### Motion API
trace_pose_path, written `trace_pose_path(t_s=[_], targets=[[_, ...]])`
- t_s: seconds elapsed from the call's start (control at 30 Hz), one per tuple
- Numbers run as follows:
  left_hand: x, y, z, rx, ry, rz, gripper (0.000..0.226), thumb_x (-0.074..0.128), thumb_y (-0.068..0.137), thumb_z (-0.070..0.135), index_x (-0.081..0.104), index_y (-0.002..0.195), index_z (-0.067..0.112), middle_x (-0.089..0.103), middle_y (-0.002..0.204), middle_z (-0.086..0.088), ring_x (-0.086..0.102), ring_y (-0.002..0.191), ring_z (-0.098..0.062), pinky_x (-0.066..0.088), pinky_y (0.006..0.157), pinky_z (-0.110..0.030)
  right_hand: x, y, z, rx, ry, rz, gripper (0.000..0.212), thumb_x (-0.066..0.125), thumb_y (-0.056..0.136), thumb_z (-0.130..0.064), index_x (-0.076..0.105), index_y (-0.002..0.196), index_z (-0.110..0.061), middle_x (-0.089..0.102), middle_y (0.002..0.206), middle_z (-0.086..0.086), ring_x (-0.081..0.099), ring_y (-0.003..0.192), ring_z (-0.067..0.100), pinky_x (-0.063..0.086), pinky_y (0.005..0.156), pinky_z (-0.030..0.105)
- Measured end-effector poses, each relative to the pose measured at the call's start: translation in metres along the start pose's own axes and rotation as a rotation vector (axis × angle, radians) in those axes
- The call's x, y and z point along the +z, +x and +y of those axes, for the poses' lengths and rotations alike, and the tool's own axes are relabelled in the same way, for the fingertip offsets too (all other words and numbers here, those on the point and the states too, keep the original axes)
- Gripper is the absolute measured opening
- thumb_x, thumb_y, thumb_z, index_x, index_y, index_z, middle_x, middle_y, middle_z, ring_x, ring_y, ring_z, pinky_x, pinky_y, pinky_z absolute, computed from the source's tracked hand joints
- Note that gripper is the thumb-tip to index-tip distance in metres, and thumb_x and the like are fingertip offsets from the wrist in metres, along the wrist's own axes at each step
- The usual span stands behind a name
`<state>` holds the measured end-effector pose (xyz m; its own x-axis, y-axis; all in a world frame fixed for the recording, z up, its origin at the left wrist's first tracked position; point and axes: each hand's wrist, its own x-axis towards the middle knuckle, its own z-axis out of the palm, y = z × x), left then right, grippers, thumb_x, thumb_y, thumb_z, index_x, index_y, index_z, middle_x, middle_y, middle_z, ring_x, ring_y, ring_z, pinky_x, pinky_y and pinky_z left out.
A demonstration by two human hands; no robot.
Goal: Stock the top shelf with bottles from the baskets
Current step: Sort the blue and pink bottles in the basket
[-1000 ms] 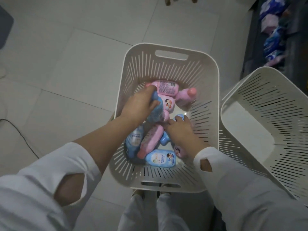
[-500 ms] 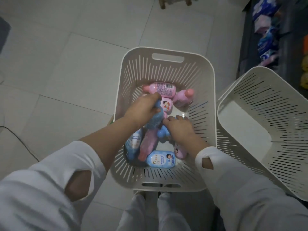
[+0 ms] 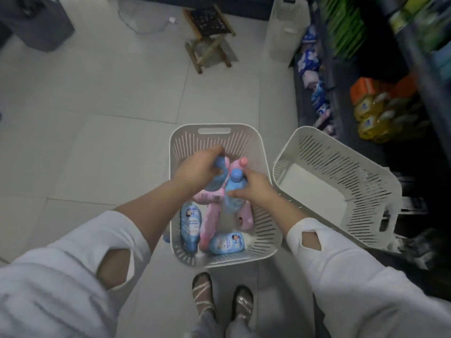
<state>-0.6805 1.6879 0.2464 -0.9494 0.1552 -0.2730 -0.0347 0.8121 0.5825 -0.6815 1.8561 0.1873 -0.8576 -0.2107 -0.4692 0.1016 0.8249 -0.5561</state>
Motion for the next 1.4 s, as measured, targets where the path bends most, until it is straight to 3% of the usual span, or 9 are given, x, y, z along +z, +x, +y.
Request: trace_pose_path(t_s=[0.13, 0.27, 0.37, 0.53, 0.67, 0.77, 1.1, 1.27, 1.4], targets=[[-0.029, -0.015, 0.039, 0.094, 0.037, -0.004, 0.036, 0.062, 0.084, 0.013, 0.051, 0.119, 0.011, 0.062, 0.11, -0.015, 0.057, 0.099, -0.031, 0.04, 0.077, -0.031, -0.043, -0.038, -0.017, 0.004, 0.045, 0.11, 0.054, 0.077, 0.075, -0.027, 0.055, 0.123, -0.013, 0.063, 0.116, 0.007, 0.058, 0.103, 0.019, 0.033, 0.071, 0.018], [-0.05, -0.037, 0.081, 0.157, 0.066, 0.034, 0.041, 0.065, 0.084, 0.019, 0.054, 0.124, 0.017, 0.062, 0.115, -0.01, 0.057, 0.105, -0.03, 0.044, 0.085, -0.034, -0.082, -0.086, -0.026, 0.019, 0.115, 0.208, 0.054, 0.074, 0.077, -0.026, 0.054, 0.125, -0.013, 0.061, 0.116, 0.005, 0.058, 0.106, 0.02, 0.039, 0.076, 0.02], [-0.061, -0.059, 0.118, 0.22, 0.066, 0.087, 0.036, 0.066, 0.083, 0.022, 0.058, 0.117, 0.016, 0.063, 0.114, -0.009, 0.058, 0.105, -0.029, 0.045, 0.084, -0.033, -0.11, -0.131, -0.03, 0.024, 0.127, 0.296, 0.053, 0.075, 0.077, -0.032, 0.056, 0.121, -0.011, 0.056, 0.103, -0.002, 0.056, 0.098, 0.017, 0.038, 0.071, 0.021], [-0.07, -0.105, 0.186, 0.331, 0.066, 0.115, 0.035, 0.067, 0.083, 0.026, 0.059, 0.115, 0.015, 0.063, 0.111, -0.01, 0.057, 0.103, -0.028, 0.04, 0.078, -0.029, -0.149, -0.224, -0.031, 0.039, 0.136, 0.461, 0.055, 0.072, 0.079, -0.038, 0.054, 0.124, -0.012, 0.052, 0.103, -0.001, 0.048, 0.095, 0.013, 0.034, 0.076, 0.024], [-0.069, -0.137, 0.241, 0.474, 0.055, 0.098, 0.038, 0.068, 0.083, 0.023, 0.059, 0.117, 0.011, 0.064, 0.111, -0.015, 0.058, 0.102, -0.031, 0.043, 0.082, -0.033, -0.173, -0.296, -0.024, 0.118, 0.168, 0.583, 0.059, 0.071, 0.076, -0.048, 0.057, 0.122, -0.014, 0.06, 0.119, 0.004, 0.055, 0.11, 0.02, 0.046, 0.086, 0.033], [-0.063, -0.161, 0.28, 0.587, 0.088, 0.052, 0.036, 0.068, 0.082, 0.024, 0.058, 0.114, 0.011, 0.064, 0.107, -0.015, 0.059, 0.101, -0.032, 0.046, 0.082, -0.037, -0.187, -0.352, -0.016, 0.168, 0.233, 0.692, 0.051, 0.072, 0.074, -0.05, 0.059, 0.112, -0.019, 0.061, 0.114, 0.0, 0.058, 0.105, 0.018, 0.049, 0.085, 0.033], [-0.014, -0.264, 0.403, 1.041, 0.179, -0.119, 0.038, 0.065, 0.084, 0.035, 0.055, 0.116, 0.017, 0.062, 0.107, -0.008, 0.059, 0.101, -0.029, 0.045, 0.075, -0.035, -0.178, -0.546, 0.006, 0.465, 0.292, 1.074, 0.045, 0.076, 0.076, -0.042, 0.06, 0.111, -0.018, 0.055, 0.098, -0.003, 0.054, 0.089, 0.013, 0.045, 0.071, 0.028], [0.033, -0.349, 0.463, 1.336, 0.228, -0.204, 0.038, 0.063, 0.084, 0.043, 0.055, 0.11, 0.016, 0.062, 0.105, -0.003, 0.059, 0.1, -0.025, 0.038, 0.068, -0.031, -0.151, -0.662, 0.031, 0.669, 0.307, 1.172, 0.063, 0.075, 0.074, -0.048, 0.054, 0.124, -0.016, 0.057, 0.117, 0.001, 0.058, 0.104, 0.019, 0.054, 0.084, 0.04], [0.074, -0.424, 0.509, 1.531, 0.222, -0.229, 0.042, 0.06, 0.083, 0.051, 0.053, 0.099, 0.013, 0.058, 0.091, -0.003, 0.058, 0.094, -0.027, 0.037, 0.064, -0.033, -0.124, -0.756, 0.054, 0.816, 0.332, 1.332, 0.052, 0.076, 0.072, -0.048, 0.06, 0.109, -0.016, 0.061, 0.105, 0.001, 0.06, 0.095, 0.016, 0.055, 0.08, 0.039]])
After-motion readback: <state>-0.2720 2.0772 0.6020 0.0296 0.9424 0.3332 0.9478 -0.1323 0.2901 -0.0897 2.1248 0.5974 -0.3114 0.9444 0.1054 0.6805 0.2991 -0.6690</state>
